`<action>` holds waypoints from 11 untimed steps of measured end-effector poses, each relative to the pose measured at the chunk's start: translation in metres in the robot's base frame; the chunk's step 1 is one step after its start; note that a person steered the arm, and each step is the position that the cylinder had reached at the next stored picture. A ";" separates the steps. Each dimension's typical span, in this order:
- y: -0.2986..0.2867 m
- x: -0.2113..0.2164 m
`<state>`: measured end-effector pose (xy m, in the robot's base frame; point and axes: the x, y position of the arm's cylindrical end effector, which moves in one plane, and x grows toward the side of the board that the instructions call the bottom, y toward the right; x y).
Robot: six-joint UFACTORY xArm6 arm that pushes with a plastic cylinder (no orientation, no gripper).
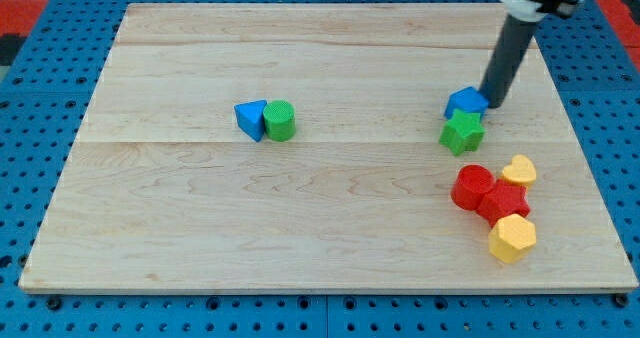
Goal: Push the blue cube and green star into the group of yellow and red blocks
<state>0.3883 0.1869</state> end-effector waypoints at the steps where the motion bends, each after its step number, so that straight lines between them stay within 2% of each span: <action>1: -0.015 0.004; 2: -0.019 -0.002; 3: -0.054 -0.004; 5: -0.067 0.008; 7: -0.067 0.000; 9: -0.067 0.037; 10: -0.072 0.015; 11: -0.025 0.036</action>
<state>0.4244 0.1614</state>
